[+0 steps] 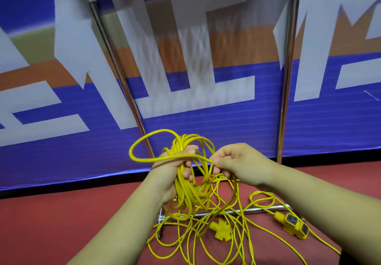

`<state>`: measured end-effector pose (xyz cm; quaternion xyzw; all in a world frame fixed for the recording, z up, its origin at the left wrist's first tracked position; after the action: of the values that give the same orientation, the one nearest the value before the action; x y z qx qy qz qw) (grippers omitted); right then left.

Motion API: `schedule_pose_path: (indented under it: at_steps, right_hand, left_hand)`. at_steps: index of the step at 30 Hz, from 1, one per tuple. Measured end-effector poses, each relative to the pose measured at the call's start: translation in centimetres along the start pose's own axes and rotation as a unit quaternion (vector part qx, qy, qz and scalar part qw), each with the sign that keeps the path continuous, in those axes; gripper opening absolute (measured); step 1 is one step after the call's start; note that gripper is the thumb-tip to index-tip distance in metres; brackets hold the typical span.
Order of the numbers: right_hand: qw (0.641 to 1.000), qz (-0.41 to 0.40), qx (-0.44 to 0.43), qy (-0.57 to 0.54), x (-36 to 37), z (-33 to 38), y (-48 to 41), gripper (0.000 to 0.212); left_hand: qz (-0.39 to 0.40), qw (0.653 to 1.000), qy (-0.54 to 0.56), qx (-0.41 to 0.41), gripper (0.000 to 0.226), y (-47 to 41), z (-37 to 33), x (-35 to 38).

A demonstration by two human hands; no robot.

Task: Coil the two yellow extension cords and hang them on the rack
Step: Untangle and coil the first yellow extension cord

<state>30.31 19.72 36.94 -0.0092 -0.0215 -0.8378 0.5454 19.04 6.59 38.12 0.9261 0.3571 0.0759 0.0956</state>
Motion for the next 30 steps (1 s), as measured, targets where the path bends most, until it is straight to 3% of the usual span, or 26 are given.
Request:
schedule_pose_path:
  at_steps: [5,8,10,16,20,23,27,30]
  right_hand:
    - [0.994,-0.02,0.0,-0.106,-0.6,0.7,-0.1,0.013]
    - [0.993,-0.018,0.015,-0.111,-0.5,0.8,0.3,0.014]
    - [0.996,-0.005,0.021,-0.089,-0.2,0.8,0.4,0.014]
    - [0.99,0.097,0.011,-0.103,0.7,0.9,0.8,0.003]
    - [0.986,0.156,0.017,0.06,0.4,-2.2,0.4,0.011]
    - [0.975,0.132,0.028,0.177,0.0,-5.4,-0.3,0.014]
    - [0.974,0.056,0.03,0.217,-1.3,-5.8,-1.1,0.018]
    - [0.992,-0.044,-0.045,0.108,-2.4,-1.0,-1.0,0.018]
  left_hand:
    - [0.051,0.999,0.006,0.019,0.027,0.3,-0.8,0.6]
    - [0.068,0.997,-0.013,0.034,0.026,0.3,-0.7,1.0]
    - [0.075,0.996,-0.015,0.054,0.033,0.4,-0.8,1.4]
    - [0.034,0.991,-0.021,0.131,0.015,1.0,-3.5,1.3]
    - [0.01,0.985,0.023,0.171,0.012,1.5,-5.7,0.5]
    - [-0.007,0.984,0.064,0.168,0.008,1.5,-6.4,-0.6]
    - [-0.05,0.984,0.086,0.148,0.015,1.0,-6.1,-2.1]
    - [-0.094,0.982,0.107,0.125,0.013,0.4,-5.6,-3.7]
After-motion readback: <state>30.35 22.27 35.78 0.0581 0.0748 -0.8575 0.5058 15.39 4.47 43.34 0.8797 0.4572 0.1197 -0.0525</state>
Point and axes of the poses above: each hand's wrist, its own y-axis away from the middle knuckle, its own x-axis out of the palm, z = x × y, the point moved 5 cm from there along -y, towards the middle knuckle, and after that the axes turned 13 degrees about -y, right-handed, at the moved point
